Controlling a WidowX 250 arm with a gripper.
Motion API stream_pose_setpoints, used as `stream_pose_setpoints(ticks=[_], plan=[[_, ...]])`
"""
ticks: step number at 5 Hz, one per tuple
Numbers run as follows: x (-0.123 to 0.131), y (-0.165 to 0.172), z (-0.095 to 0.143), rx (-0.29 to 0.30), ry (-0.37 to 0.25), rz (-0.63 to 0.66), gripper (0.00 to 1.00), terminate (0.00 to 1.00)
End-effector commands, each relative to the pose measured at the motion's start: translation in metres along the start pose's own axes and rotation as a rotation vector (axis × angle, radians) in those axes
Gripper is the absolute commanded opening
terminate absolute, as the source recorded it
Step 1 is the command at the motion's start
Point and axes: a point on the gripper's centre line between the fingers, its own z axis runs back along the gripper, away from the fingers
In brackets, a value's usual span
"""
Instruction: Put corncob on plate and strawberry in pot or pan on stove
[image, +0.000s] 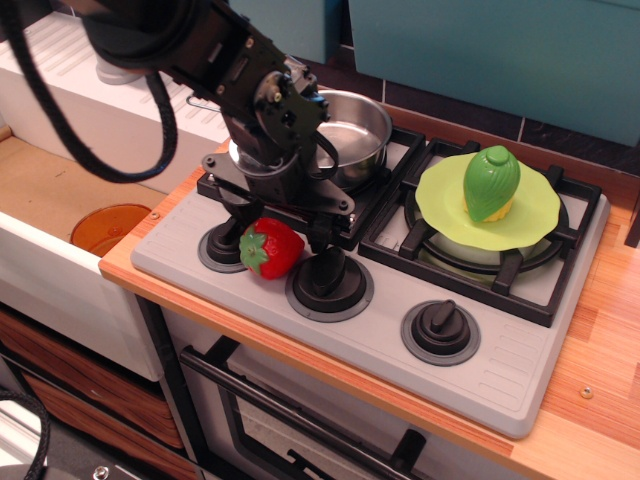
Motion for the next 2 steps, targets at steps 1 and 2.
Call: stream_pose_setpoints(ticks=[1,2], plan=[[-0.005,-0.002,-0.002,0.008,0.016,0.005,1.0,0.0],[-0.011,-0.004,0.013,0.039,0.031,0.025,1.0,0.0]])
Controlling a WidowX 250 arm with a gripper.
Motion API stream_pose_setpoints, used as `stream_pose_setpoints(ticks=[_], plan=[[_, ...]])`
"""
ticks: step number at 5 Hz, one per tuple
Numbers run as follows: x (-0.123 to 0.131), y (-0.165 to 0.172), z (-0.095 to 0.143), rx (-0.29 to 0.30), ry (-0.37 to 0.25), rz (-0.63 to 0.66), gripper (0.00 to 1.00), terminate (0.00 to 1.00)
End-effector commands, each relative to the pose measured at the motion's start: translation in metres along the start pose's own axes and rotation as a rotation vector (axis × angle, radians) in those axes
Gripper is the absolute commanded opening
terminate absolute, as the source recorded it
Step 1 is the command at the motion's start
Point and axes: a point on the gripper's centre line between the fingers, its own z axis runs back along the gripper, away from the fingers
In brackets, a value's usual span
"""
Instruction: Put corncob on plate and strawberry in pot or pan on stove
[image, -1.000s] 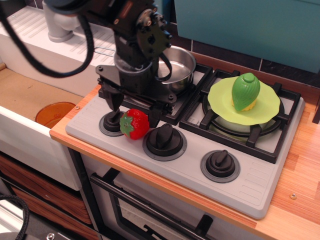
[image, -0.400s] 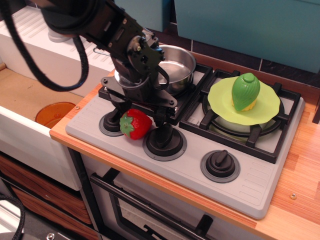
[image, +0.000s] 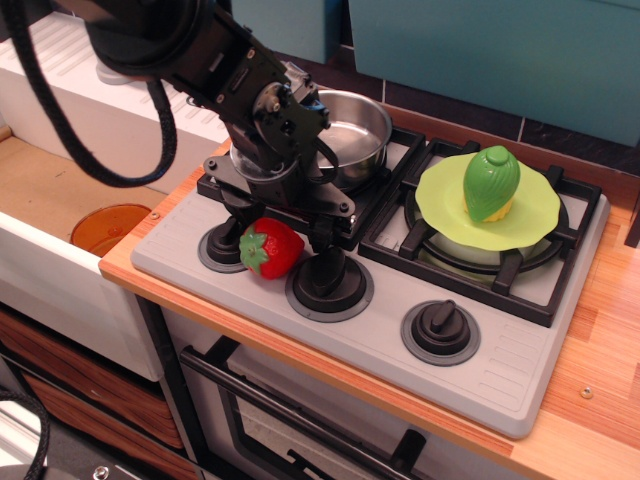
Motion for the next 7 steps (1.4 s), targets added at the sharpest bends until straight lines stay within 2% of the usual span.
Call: stream_pose_setpoints(ticks=[1,2,4,6,7], plan=[[-0.012,-0.003,0.031,0.053,0.055,0.022,1.0,0.0],[-0.014,-0.005,0.035,0.057,0.059,0.028,1.0,0.0],[-0.015,-0.014,0.021,0.037,0.033,0.036,1.0,0.0],[-0.013,-0.015,0.013,0.057,0.033,0.035,1.0,0.0],[-0.013,-0.017,0.014,0.06,0.044,0.043,0.0,0.0]])
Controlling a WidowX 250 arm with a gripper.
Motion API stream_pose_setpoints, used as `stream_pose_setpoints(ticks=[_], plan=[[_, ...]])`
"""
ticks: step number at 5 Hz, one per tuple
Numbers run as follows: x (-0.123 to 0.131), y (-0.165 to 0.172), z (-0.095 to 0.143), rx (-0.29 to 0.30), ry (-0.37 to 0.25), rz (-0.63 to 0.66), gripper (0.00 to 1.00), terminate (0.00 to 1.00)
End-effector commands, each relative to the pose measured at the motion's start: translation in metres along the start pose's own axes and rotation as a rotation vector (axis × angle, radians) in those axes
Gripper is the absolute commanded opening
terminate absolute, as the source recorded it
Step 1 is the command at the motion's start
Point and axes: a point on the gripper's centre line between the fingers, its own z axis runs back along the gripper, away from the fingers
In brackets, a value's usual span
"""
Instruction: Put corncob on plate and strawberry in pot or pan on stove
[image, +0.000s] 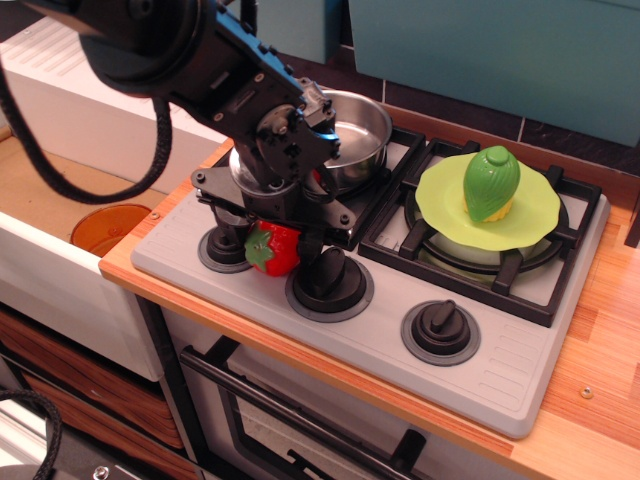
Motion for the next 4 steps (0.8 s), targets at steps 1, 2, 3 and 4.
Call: stream_pose_setpoints(ticks=[1,2,3,4], plan=[[0.0,-0.007,0.003,0.012,0.042,-0.003,0.0,0.0],[0.004,-0.006,0.012,0.006,0.059,0.0,0.0,0.0],[0.01,0.0,0.04,0.028,0.054,0.0,0.0,0.0],[0.024,0.0,0.079,0.076,0.106,-0.003,0.0,0.0]])
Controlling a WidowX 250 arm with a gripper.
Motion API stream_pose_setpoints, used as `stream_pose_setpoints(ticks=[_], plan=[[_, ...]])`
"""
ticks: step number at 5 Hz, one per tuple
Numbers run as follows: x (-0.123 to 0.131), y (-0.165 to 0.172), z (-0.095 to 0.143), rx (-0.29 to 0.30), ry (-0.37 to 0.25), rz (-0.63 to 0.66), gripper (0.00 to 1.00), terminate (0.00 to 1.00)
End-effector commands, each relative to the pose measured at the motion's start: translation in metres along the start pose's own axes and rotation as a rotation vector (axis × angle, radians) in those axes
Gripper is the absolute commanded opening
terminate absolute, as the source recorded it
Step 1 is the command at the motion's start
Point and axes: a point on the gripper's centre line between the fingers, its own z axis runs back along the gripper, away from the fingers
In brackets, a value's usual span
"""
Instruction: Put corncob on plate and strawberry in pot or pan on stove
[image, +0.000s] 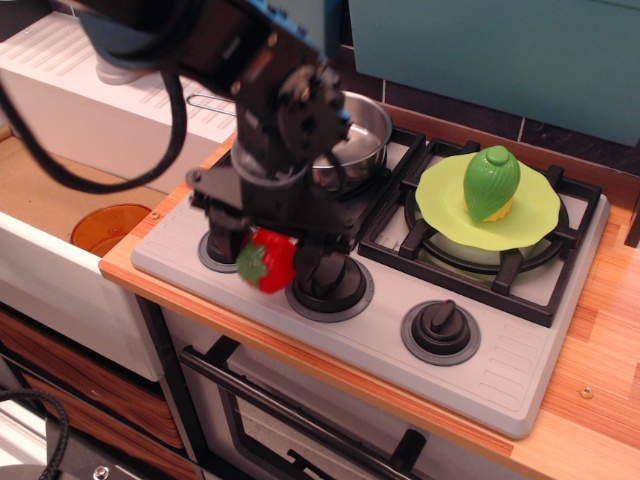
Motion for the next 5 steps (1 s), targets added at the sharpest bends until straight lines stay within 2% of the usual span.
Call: stream_pose_setpoints(ticks=[1,2,3,4,5], plan=[[0.046,0.005,0.072,0.034,0.031,-0.031,0.0,0.0],[0.075,0.012,0.075,0.017,0.035,-0.07,0.0,0.0],[0.104,0.012,0.063,0.007,0.011,-0.1,0.0,0.0],[0.126,0.008,0.045,-0.004,-0.005,-0.121,0.0,0.0],[0.134,0.003,0.031,-0.026,-0.016,-0.119,0.0,0.0]])
